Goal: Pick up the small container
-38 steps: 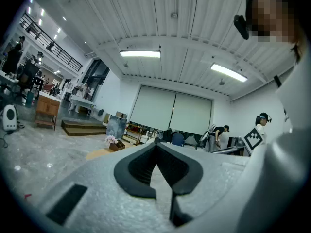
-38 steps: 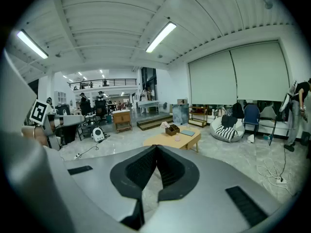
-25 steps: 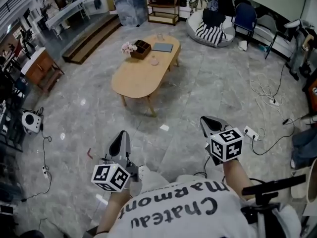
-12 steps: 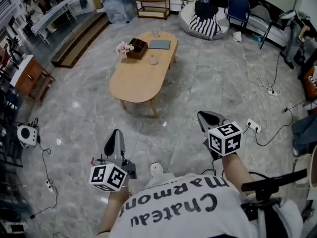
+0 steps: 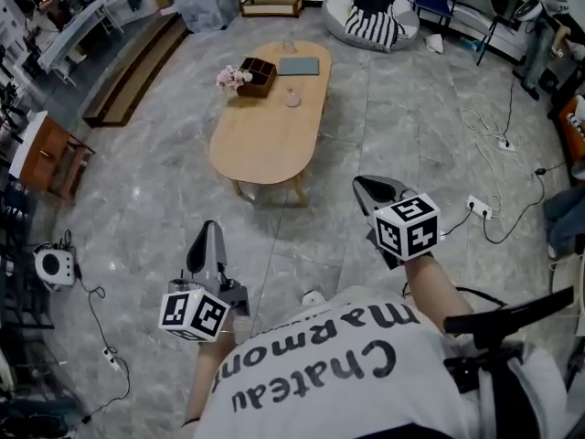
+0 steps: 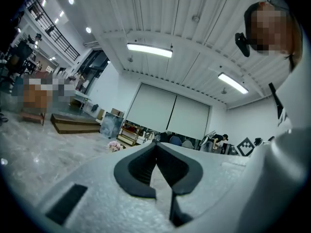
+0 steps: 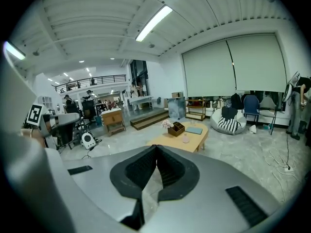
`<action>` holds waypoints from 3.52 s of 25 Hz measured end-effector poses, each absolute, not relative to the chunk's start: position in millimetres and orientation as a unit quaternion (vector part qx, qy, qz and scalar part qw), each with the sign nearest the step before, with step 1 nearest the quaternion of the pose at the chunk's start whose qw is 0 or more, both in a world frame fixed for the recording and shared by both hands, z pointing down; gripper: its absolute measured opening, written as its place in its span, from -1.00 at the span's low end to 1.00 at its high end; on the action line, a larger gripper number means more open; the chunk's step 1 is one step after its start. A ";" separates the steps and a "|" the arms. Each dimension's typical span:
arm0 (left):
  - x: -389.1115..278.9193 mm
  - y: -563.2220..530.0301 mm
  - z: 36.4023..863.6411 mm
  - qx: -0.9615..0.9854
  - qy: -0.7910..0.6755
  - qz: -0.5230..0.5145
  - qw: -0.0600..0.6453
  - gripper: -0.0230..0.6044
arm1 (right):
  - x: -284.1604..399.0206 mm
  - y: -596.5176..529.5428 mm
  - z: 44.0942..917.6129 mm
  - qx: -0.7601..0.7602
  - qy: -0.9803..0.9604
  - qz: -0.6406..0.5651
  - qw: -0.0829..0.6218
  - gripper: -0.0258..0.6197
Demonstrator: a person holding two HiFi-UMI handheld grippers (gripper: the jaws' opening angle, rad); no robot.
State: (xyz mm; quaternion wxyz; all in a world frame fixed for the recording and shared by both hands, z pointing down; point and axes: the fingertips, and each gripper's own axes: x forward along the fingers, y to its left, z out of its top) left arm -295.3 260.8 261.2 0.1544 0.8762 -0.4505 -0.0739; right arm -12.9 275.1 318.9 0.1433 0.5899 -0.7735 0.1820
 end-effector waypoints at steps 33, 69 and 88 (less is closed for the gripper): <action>-235.2 16.7 276.8 0.879 -0.430 -0.085 0.186 -0.88 | 31.7 1.1 344.5 0.562 -0.785 0.210 0.152 -0.88; -228.8 -162.8 390.4 0.833 -0.459 0.009 0.309 -0.88 | 22.6 -163.3 482.6 0.512 -0.743 0.409 0.134 -0.88; -212.8 -265.0 469.2 0.854 -0.384 0.038 0.349 -0.88 | 13.0 -253.5 549.1 0.537 -0.679 0.486 0.120 -0.88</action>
